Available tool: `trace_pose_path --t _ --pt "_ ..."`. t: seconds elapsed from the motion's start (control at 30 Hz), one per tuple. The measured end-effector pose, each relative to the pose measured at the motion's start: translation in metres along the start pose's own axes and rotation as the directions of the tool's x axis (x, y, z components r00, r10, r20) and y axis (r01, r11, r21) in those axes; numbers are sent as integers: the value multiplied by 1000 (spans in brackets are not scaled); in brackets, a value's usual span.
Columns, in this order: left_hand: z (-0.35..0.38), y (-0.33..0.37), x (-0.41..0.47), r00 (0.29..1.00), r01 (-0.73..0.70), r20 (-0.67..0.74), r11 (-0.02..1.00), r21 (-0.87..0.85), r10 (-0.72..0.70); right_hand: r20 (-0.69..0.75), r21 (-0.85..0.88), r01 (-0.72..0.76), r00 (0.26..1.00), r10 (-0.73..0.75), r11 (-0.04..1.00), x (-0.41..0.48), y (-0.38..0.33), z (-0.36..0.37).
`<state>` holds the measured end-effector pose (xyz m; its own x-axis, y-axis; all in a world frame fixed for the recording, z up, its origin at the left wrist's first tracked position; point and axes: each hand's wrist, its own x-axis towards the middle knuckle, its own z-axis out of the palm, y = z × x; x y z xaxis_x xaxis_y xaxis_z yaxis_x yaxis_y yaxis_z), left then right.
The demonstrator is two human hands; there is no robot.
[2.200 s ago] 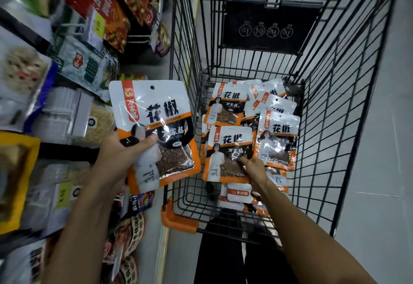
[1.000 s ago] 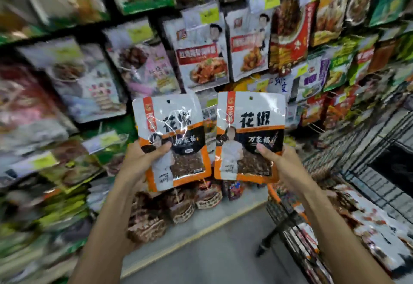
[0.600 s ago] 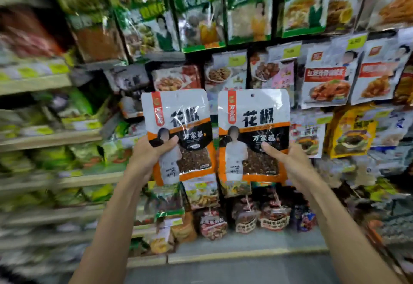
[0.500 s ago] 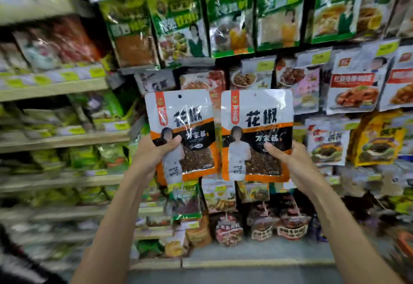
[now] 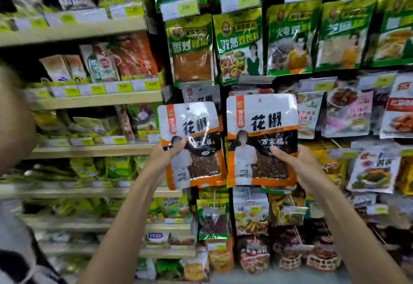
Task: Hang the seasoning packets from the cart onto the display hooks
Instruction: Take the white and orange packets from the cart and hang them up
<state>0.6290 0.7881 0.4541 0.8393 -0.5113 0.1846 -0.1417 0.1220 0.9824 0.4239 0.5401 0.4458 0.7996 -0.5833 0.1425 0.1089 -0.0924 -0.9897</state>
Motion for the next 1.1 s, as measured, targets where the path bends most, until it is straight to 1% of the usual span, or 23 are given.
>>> trace_pose_path --t 0.13,0.27,0.37,0.5,0.6,0.8,1.0,1.1 --pt "5 -9 32 999 35 18 998 -56 -34 25 4 77 997 -77 997 29 6 2" --pt "12 -14 69 1000 20 -21 999 -46 -21 33 26 72 997 -73 997 63 12 6" --pt "18 -16 97 1000 3 -1 999 -35 -3 34 40 67 997 -68 997 85 15 7" --pt "23 -21 130 1000 -16 -15 1000 -23 16 12 50 49 999 -49 998 108 16 5" --pt "22 -26 147 1000 6 -20 1000 -16 -6 13 69 50 999 -51 996 119 16 7" --pt "16 -38 173 1000 9 29 1000 -19 -8 10 84 46 999 -47 995 131 21 22" --pt "14 -46 183 1000 -14 22 1000 13 13 -9 88 37 999 -36 995 135 25 36" --pt "14 -49 196 1000 -20 -3 998 57 20 -13 91 42 999 -41 995 137 27 41"
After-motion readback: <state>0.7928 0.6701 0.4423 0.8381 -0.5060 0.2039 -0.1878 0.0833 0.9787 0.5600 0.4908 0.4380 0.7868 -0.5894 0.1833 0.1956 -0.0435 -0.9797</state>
